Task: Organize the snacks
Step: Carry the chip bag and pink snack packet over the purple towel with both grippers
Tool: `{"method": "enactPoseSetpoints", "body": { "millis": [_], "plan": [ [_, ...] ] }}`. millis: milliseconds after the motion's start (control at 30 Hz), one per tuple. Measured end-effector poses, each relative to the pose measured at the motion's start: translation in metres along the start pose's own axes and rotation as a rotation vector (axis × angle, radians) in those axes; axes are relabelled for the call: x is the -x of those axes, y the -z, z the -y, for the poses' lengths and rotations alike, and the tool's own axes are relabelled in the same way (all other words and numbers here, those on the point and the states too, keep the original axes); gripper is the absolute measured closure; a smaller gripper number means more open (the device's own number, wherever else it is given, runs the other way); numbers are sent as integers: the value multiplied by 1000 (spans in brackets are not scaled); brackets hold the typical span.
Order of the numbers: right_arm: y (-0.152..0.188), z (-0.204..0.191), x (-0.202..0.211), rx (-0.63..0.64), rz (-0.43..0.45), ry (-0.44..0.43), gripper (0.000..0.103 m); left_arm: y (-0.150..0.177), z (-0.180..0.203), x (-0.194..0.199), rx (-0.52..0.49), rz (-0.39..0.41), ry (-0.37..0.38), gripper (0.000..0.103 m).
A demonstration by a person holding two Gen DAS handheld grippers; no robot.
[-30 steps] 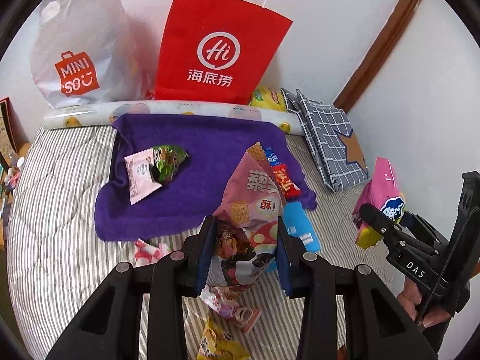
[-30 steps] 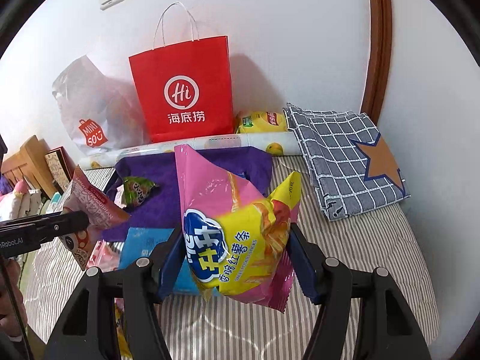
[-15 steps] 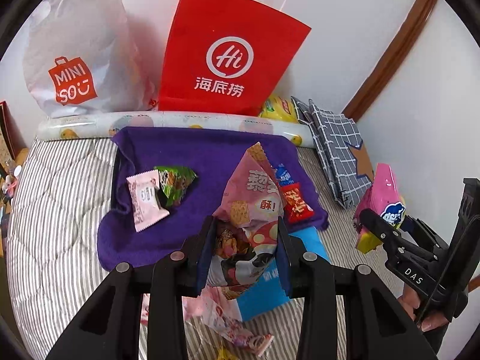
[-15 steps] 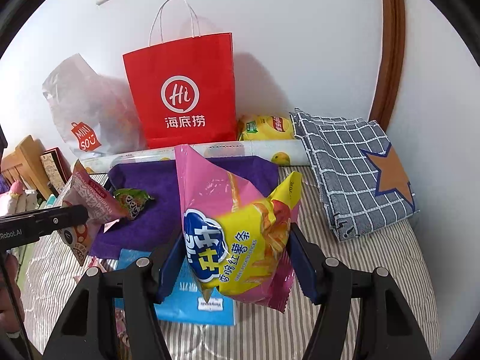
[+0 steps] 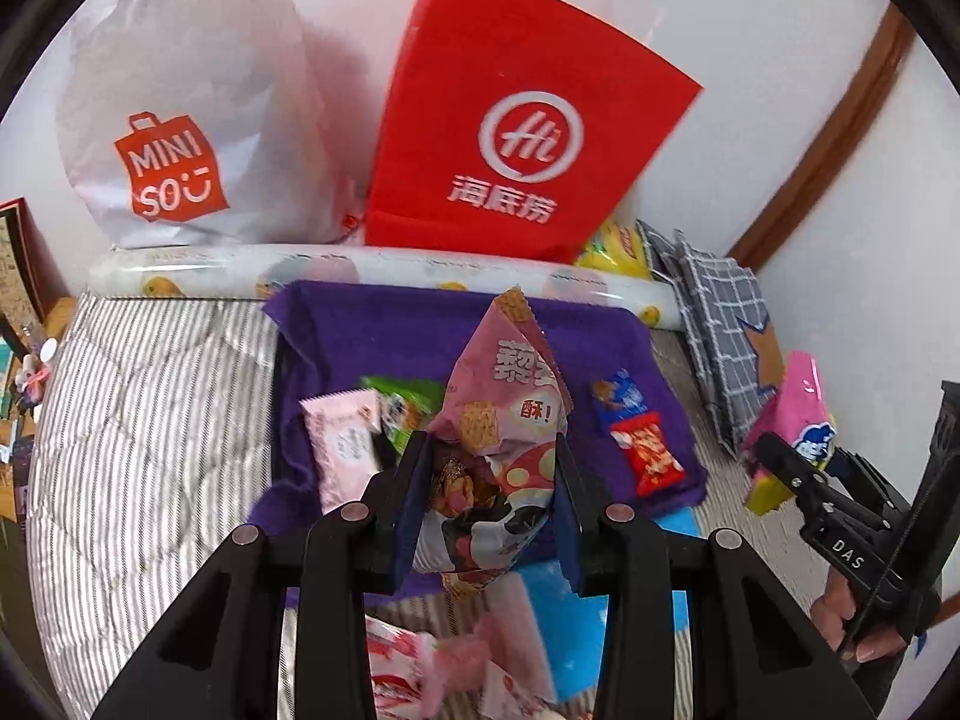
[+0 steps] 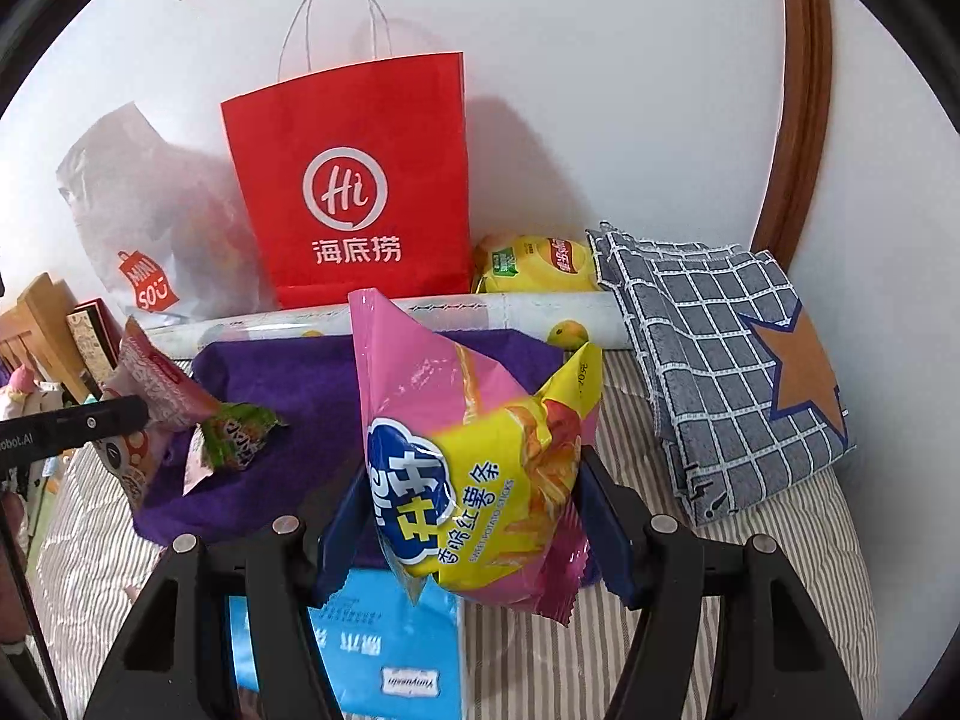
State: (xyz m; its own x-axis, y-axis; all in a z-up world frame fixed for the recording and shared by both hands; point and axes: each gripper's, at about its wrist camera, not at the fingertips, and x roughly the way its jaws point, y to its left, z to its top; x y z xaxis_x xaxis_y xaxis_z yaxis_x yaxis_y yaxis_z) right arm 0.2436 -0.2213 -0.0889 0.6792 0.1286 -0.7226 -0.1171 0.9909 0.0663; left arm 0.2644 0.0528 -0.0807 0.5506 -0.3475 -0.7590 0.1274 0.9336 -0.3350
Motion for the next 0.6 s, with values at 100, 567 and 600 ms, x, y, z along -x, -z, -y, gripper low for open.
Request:
{"method": "enactPoseSetpoints", "body": {
  "millis": [100, 567, 600],
  "plan": [
    [-3, 0, -7, 1, -5, -5, 40, -4, -6, -4, 8, -1, -3, 66],
    [0, -15, -59, 24, -96, -54, 40, -2, -9, -42, -9, -51, -7, 66],
    [1, -16, -63, 24, -105, -54, 40, -1, -10, -45, -10, -54, -3, 66]
  ]
}}
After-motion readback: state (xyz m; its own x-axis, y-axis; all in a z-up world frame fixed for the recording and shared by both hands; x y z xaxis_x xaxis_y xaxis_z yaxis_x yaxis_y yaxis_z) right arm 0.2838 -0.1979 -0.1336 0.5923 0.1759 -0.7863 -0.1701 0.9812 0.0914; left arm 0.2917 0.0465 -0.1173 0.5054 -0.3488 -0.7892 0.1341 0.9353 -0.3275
